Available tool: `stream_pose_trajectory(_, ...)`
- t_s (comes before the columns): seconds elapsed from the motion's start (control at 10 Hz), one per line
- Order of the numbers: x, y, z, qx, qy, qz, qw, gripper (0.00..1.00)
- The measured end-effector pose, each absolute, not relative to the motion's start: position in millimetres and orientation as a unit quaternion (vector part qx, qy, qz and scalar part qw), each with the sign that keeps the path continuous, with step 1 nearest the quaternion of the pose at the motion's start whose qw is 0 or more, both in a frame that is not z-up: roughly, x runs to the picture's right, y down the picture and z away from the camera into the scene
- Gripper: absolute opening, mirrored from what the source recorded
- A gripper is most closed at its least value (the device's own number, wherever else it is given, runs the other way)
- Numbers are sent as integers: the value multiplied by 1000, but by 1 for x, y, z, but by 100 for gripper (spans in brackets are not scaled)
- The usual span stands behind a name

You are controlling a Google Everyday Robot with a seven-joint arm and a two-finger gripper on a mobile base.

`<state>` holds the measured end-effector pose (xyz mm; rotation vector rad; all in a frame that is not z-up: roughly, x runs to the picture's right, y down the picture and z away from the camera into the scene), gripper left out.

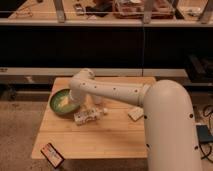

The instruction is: Drag the ceramic bowl in a circle

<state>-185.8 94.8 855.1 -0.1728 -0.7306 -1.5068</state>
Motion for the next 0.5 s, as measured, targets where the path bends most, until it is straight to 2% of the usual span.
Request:
stream_pose_trajectory(0.4, -186, 85, 889, -78, -304, -655, 687, 80)
stream_pose_trajectory(0.5, -189, 85, 894, -78, -303, -654, 688, 76)
